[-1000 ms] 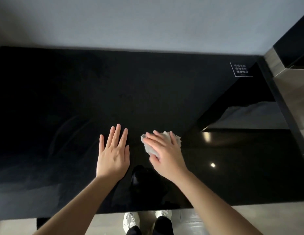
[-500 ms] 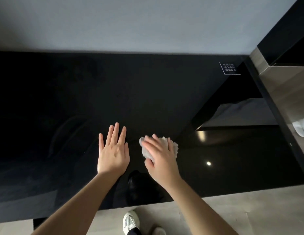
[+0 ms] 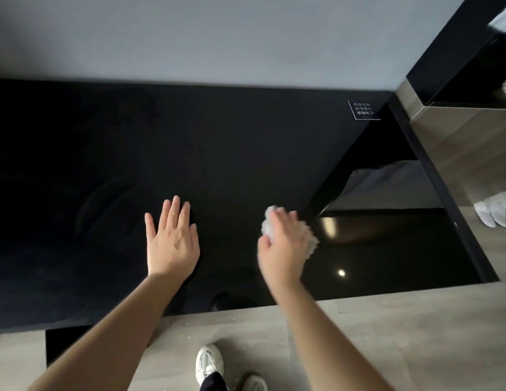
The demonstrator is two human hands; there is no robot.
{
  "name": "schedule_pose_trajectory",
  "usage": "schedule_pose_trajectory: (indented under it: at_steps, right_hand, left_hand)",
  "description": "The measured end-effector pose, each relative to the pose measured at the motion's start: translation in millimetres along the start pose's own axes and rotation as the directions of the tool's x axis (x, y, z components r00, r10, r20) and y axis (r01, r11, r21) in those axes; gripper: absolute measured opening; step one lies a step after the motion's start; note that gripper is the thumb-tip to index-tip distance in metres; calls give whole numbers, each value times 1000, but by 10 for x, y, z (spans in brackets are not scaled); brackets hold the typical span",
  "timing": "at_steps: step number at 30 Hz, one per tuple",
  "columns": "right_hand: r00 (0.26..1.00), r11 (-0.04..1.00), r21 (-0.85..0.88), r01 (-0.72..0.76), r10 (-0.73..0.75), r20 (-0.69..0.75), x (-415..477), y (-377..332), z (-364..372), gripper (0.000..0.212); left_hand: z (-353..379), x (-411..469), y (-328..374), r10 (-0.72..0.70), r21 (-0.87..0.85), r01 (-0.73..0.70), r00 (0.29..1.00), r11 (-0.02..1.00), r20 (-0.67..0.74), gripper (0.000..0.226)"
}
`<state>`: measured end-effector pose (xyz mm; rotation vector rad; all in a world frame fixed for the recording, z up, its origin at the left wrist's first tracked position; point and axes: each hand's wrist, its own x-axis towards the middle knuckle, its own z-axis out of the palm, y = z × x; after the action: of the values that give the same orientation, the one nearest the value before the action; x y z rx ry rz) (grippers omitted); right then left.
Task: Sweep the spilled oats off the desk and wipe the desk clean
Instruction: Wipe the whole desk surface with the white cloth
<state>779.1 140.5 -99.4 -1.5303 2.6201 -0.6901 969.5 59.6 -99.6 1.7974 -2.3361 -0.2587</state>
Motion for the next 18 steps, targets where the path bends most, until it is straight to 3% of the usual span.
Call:
schedule_pose_trajectory:
  at_steps: [2, 4, 6, 8, 10, 12, 14, 16, 18]
  right_hand:
    - [965, 970, 99, 222, -233, 118, -355, -280, 42, 56]
    - [885, 904, 168, 392, -421, 201, -541, -245, 4, 58]
    - [838, 871, 183, 456, -489, 241, -476, 45, -101, 59]
    - [904, 925, 132, 356, -377, 202, -314, 423, -219, 57]
    - [983, 984, 66, 167, -172, 70, -150, 854, -363, 55]
    - [999, 999, 10, -37, 37, -11, -25, 1202, -482, 52]
    - [971, 972, -9, -235, 234, -49, 17, 1281, -490, 50]
    - [958, 960, -22, -280, 277, -77, -48, 1034, -387, 51]
    - [986, 987, -17, -159, 158, -48, -251, 608, -238, 54]
  left_hand:
    - [-24, -215, -19, 33, 0, -33, 999, 999, 12, 52]
    - [-5, -413, -53, 60, 17, -61, 997, 998, 42, 54]
    - [25, -495, -86, 59, 23, -61, 996, 998, 61, 55]
    - [56, -502, -89, 46, 2, -46, 997, 999, 64, 53]
    - [48, -509, -77, 45, -6, -45, 997, 999, 55, 53]
    - [42, -511, -76, 47, -9, -47, 998, 999, 49, 52]
    - [34, -514, -74, 45, -16, -44, 998, 999, 49, 52]
    - [40, -512, -70, 40, -21, -39, 998, 999, 48, 52]
    - [40, -504, -74, 40, -25, -39, 998, 999, 45, 53]
